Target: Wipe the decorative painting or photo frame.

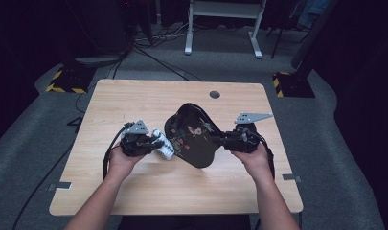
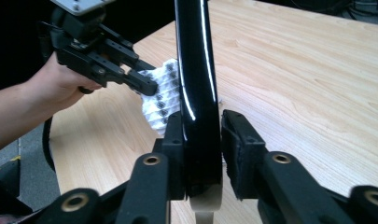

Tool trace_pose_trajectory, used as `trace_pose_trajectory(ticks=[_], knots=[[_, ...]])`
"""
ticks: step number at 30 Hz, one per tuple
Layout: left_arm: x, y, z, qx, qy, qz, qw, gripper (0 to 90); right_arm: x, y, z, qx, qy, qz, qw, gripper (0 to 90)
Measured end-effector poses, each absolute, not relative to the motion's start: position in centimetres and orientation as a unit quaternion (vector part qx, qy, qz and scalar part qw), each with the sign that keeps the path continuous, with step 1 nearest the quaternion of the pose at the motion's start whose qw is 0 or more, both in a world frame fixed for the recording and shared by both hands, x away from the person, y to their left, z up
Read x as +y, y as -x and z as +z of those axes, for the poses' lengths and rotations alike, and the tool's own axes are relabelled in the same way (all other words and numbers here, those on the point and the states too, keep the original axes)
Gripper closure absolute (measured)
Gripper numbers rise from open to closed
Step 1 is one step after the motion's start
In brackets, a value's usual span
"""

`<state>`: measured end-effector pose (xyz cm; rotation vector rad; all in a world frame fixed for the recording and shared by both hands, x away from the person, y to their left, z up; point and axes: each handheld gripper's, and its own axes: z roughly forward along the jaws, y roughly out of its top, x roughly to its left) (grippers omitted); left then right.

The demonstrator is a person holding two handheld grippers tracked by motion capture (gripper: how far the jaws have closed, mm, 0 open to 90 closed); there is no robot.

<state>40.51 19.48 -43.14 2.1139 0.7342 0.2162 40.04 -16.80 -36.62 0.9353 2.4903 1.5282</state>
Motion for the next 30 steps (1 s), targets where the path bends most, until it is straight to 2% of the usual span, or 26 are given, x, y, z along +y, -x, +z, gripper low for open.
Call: trace_pose_trajectory(ticks=[4,20,30], knots=[[19.6,-40.4,-42.8,0.291,-0.847,0.085,0.437,75.2,-16.5,-39.9,-36.5,0.818,-0.292,0.494,0.039,79.4],[19.4,-39.6,-36.9,0.260,-0.826,0.097,0.491,75.2,-16.7,-39.8,-36.5,0.822,-0.274,0.498,0.025,79.3],[17.7,-40.0,-32.7,0.240,-0.815,0.096,0.518,75.2,-16.6,-39.6,-36.6,0.819,-0.276,0.502,0.026,79.3]])
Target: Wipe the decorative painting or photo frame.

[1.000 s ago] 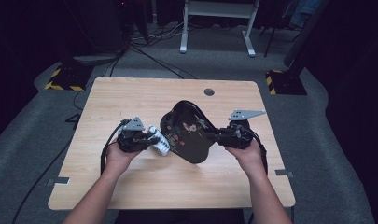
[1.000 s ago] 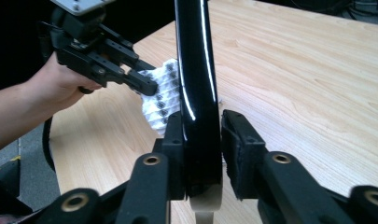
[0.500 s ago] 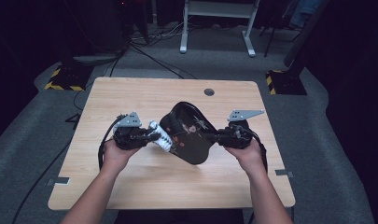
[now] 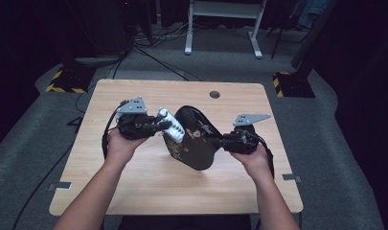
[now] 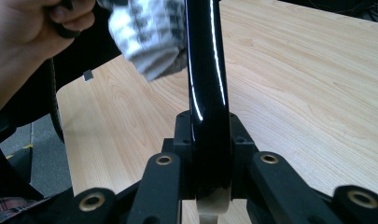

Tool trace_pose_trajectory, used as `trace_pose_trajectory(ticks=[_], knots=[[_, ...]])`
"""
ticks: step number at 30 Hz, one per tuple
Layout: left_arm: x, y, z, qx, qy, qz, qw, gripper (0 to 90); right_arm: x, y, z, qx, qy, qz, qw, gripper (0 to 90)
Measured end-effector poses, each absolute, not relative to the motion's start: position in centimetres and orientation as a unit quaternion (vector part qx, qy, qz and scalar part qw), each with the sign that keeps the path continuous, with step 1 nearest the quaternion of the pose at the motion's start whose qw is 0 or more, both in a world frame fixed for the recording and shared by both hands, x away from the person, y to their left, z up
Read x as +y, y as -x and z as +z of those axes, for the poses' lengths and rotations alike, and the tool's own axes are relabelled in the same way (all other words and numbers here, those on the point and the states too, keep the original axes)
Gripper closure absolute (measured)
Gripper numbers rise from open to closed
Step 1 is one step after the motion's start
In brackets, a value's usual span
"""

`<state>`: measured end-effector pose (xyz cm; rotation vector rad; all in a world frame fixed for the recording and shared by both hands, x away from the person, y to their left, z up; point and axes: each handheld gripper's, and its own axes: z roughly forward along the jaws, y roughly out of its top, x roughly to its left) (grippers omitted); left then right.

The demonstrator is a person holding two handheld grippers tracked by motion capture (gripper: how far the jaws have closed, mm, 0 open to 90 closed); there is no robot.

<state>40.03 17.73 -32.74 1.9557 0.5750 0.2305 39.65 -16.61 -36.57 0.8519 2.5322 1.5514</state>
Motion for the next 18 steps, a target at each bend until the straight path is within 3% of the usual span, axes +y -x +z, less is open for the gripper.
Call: trace_pose_trajectory(ticks=[18], knots=[[12.8,-41.5,-26.9,0.205,-0.814,0.105,0.533,75.0,-16.5,-39.5,-36.6,0.820,-0.275,0.501,0.030,79.4]])
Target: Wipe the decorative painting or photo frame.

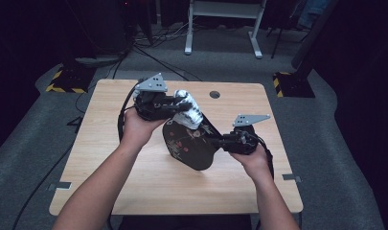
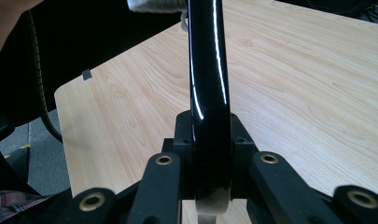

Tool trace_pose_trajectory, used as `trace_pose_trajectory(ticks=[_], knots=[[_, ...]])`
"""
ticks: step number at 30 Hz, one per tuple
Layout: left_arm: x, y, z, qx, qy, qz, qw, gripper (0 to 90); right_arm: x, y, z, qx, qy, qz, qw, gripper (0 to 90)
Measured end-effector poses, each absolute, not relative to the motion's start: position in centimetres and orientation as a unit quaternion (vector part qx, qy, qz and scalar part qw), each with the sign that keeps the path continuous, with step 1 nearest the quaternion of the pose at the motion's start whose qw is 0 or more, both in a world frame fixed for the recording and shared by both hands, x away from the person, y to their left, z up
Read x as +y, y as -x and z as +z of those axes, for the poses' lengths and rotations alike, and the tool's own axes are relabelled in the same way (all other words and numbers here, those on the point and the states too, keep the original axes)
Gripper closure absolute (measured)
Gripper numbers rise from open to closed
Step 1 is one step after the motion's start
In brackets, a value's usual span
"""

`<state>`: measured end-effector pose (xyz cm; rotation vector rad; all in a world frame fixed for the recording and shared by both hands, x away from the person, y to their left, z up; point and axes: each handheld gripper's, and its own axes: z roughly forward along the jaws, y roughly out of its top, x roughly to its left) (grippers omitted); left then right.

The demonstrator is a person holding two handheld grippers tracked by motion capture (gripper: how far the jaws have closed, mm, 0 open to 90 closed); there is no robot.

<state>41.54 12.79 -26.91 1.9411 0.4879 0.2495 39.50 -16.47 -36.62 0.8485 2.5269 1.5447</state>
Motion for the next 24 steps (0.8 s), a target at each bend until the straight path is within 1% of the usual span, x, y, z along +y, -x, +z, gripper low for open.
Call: trace_pose_trajectory(ticks=[6,11,18,21,24], knots=[[11.9,-41.8,-26.7,0.203,-0.811,0.103,0.539,75.0,-16.6,-39.5,-36.7,0.821,-0.275,0.500,0.030,79.4],[11.0,-42.0,-26.7,0.202,-0.815,0.113,0.532,75.0,-16.6,-39.4,-36.7,0.822,-0.274,0.499,0.032,79.6],[10.2,-41.9,-27.4,0.199,-0.822,0.132,0.517,75.1,-16.5,-39.4,-36.6,0.822,-0.274,0.497,0.033,79.7],[9.9,-41.7,-27.5,0.191,-0.827,0.155,0.506,75.3,-16.6,-39.4,-36.6,0.822,-0.275,0.497,0.033,79.7],[9.9,-41.6,-27.5,0.189,-0.828,0.164,0.501,75.4,-16.6,-39.4,-36.6,0.823,-0.275,0.496,0.034,79.7]])
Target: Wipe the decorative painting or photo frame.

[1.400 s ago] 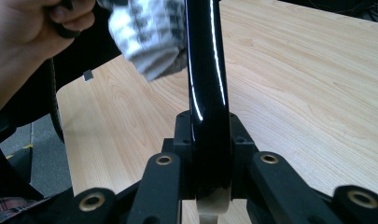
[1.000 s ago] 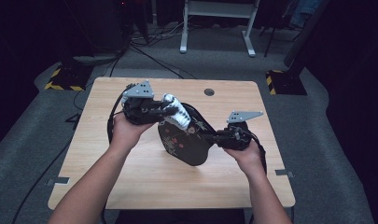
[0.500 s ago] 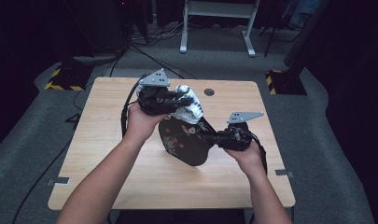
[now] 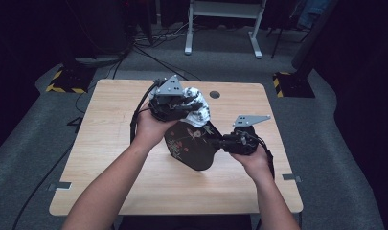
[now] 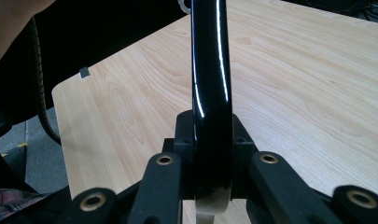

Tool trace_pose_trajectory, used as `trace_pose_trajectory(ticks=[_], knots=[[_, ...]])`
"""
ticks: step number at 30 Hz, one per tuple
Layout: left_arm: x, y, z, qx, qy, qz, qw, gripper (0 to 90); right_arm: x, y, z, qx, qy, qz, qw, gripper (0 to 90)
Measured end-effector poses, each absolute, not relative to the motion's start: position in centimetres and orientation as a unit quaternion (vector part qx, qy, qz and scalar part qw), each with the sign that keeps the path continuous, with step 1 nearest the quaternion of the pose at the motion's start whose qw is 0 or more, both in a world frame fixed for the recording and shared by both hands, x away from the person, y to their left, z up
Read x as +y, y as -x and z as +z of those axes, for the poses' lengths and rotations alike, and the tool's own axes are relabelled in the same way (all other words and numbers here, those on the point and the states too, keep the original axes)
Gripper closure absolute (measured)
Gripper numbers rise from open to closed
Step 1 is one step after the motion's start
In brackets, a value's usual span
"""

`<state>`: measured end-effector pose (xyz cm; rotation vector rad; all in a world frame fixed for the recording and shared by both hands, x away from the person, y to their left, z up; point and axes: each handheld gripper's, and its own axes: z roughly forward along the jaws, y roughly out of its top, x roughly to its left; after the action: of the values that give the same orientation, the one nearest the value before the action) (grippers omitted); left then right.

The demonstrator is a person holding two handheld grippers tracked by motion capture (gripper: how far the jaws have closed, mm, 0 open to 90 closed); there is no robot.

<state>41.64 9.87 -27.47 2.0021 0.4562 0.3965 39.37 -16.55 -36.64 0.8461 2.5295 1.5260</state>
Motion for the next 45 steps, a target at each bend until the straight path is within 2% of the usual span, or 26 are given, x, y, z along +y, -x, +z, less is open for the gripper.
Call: trace_pose_trajectory(ticks=[8,28,45], knots=[[10.3,-42.0,-27.6,0.200,-0.825,0.186,0.494,75.5,-16.6,-39.4,-36.7,0.822,-0.277,0.496,0.034,79.7],[12.3,-43.3,-28.6,0.253,-0.813,0.195,0.487,75.9,-16.6,-39.3,-36.6,0.824,-0.275,0.494,0.036,79.7],[14.2,-43.8,-31.0,0.299,-0.807,0.185,0.475,76.6,-16.3,-39.2,-36.6,0.825,-0.277,0.490,0.044,80.4]])
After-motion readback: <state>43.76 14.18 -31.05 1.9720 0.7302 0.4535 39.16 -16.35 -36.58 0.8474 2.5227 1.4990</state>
